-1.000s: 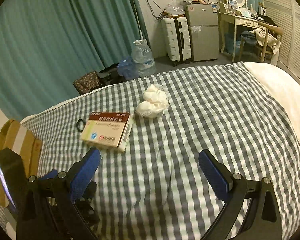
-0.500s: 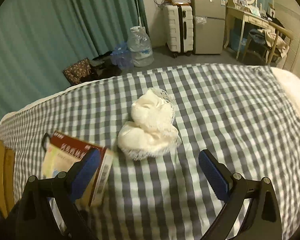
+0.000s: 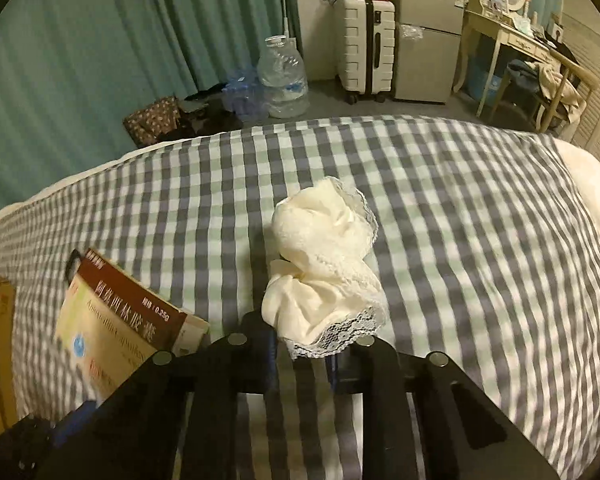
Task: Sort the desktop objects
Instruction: 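Grasp the white comb with the left gripper while the right grasps the white lace cloth, then carry the comb and lace cloth over the cardboard box with both grippers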
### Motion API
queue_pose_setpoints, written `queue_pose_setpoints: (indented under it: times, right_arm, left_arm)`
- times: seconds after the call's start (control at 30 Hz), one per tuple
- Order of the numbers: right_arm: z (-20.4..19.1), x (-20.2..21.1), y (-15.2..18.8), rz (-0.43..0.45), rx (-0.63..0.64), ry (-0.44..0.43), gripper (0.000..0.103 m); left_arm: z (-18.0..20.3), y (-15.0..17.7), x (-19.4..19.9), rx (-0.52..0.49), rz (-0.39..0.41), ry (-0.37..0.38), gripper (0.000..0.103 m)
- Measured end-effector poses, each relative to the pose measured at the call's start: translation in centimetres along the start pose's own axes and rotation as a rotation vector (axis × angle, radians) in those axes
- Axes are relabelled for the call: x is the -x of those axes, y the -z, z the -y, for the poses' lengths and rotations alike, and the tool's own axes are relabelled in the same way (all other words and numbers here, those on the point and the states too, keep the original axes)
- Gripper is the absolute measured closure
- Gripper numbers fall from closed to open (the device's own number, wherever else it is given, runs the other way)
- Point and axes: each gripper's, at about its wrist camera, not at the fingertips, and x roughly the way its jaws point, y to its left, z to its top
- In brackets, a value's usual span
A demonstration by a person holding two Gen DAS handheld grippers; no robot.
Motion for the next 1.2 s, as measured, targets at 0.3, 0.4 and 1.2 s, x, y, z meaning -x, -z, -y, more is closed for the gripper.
queue_pose_setpoints:
  times: [0.3,0.4,1.2]
  right_arm:
    - [-0.1,7.9,3.4,0.045,-0.056,-0.076,0.087]
    - [-1.3,10.9,4.3,0.073,-0.033,-0.096,0.087]
    - [-9.6,27.9,8.2,0.242,0.193,-0.18,0.087]
  left_arm:
    - [-2.5,3.1,4.0,0.108,-0.046,0.016,0.077]
    - [-2.6,3.6,6.9,0.113,-0.01,0.015,0.077]
    - [-4.5,-0.2,25.2,0.157,0.319,-0.027,0.076]
